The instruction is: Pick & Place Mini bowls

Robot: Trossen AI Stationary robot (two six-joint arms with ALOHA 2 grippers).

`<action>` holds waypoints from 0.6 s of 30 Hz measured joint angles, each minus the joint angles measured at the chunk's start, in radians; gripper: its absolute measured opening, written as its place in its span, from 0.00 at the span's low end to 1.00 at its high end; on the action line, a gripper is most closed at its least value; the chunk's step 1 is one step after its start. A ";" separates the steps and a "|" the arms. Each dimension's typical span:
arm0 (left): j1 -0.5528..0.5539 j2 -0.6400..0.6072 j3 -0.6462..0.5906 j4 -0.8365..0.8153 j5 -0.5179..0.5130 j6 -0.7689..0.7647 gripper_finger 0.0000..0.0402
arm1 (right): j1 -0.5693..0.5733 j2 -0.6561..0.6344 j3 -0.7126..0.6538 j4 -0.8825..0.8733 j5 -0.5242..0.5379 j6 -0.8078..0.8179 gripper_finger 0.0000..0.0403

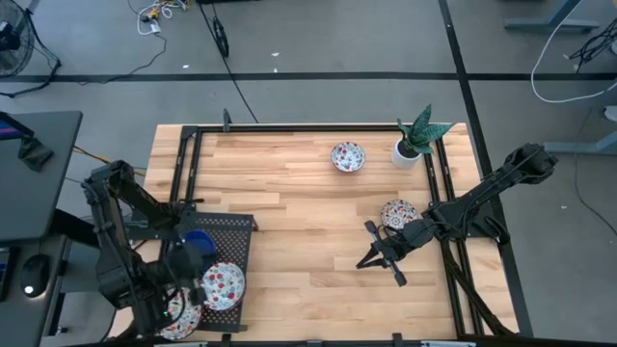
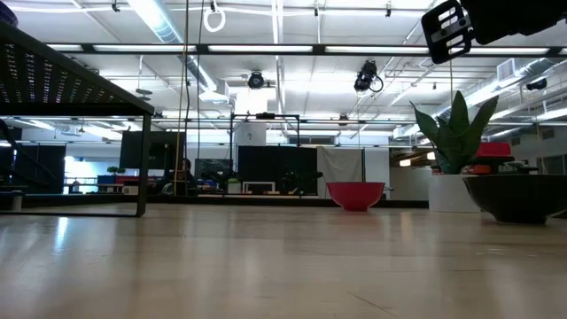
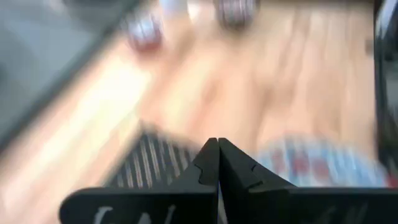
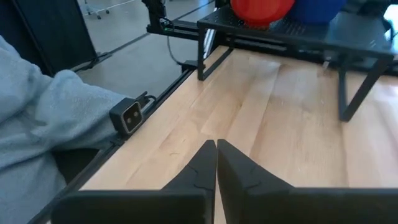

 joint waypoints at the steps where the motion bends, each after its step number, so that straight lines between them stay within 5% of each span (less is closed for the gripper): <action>1: 0.013 0.000 0.000 0.001 -0.076 0.021 0.01 | 0.000 0.000 0.000 0.003 0.009 -0.009 0.04; 4: 0.074 0.000 0.000 0.035 -0.238 0.119 0.00 | 0.000 0.000 0.000 0.004 0.057 -0.026 0.04; 8: 0.217 0.000 0.000 0.140 -0.227 0.335 0.00 | 0.000 0.000 0.000 0.004 0.117 -0.035 0.04; 13: 0.440 -0.002 -0.035 0.418 -0.055 0.723 0.00 | 0.010 -0.011 0.000 -0.014 0.269 -0.051 0.03; 18: 0.686 0.000 -0.229 0.944 0.264 1.191 0.00 | 0.083 -0.121 0.000 -0.150 0.622 -0.010 0.01</action>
